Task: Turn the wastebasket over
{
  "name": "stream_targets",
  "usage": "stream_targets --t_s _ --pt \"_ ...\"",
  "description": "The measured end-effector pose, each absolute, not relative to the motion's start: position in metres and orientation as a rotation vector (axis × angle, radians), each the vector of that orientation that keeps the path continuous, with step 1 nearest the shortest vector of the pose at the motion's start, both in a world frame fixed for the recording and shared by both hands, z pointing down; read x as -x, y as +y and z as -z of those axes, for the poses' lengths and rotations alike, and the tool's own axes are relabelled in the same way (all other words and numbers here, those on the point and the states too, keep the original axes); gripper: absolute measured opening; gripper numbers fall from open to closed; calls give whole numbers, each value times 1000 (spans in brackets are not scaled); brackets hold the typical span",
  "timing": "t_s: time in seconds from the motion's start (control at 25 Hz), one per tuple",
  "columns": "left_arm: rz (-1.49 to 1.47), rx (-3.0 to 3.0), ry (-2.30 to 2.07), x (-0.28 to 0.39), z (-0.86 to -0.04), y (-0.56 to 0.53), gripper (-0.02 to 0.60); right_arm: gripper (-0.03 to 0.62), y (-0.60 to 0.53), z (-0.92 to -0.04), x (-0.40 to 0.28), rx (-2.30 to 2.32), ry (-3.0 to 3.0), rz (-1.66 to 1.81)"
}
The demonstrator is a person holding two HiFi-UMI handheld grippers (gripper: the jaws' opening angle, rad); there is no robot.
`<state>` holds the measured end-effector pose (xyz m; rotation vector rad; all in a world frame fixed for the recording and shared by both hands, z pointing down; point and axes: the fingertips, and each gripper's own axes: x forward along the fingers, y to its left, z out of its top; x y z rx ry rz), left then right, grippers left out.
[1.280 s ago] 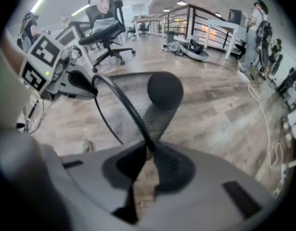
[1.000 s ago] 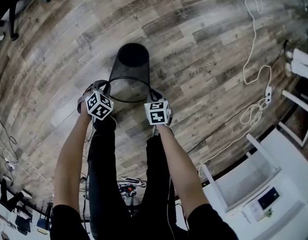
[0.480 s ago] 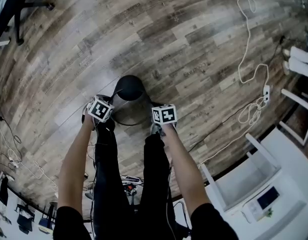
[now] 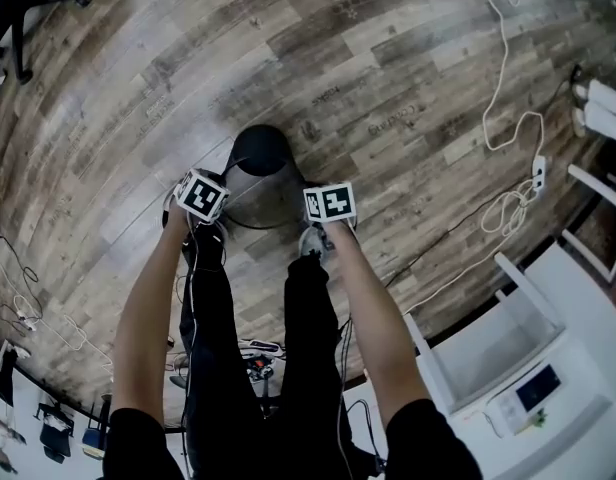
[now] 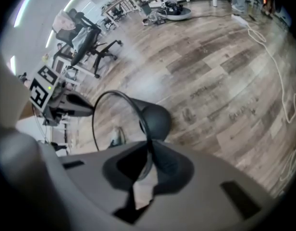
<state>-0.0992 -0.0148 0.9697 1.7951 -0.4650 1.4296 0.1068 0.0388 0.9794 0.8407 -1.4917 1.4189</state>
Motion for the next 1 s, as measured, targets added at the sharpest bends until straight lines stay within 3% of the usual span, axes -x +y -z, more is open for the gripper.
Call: stream_targets --t_s 1.0 --pt "-1187 -1859 -825 95 -998 -46 54 55 -20 -1003 -116 -1107 -1603 -1243"
